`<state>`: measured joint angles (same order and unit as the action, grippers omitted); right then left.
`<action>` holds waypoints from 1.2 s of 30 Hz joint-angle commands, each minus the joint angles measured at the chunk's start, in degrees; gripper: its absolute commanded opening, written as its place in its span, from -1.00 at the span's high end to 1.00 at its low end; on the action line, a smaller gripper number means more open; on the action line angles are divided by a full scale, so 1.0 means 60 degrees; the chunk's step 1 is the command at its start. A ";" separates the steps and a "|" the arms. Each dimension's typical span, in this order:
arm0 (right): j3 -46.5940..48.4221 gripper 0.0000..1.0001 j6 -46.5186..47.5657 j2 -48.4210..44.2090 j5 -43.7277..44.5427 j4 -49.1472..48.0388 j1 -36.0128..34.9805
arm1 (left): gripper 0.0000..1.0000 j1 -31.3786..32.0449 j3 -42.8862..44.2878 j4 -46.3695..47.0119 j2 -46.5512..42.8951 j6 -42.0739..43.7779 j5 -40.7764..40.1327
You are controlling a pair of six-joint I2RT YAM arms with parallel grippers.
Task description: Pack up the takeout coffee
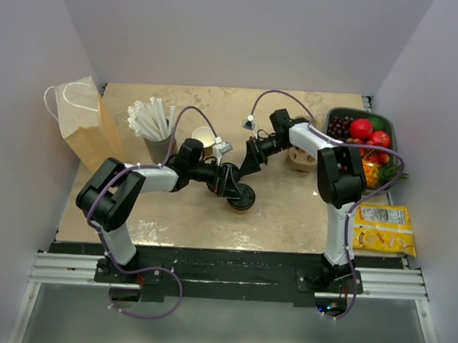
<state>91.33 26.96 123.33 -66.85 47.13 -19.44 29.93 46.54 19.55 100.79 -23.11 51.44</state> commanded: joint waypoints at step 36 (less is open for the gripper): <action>-0.3298 -0.98 -0.1139 -0.2479 0.0244 -0.0311 0.0443 | -0.91 -0.0433 -0.1107 0.1677 -0.0731 -0.1581 -0.0357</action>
<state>71.59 22.41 107.44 -63.11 48.53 -15.97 28.27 39.46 23.97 93.76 -30.48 46.50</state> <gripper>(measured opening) 0.986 0.962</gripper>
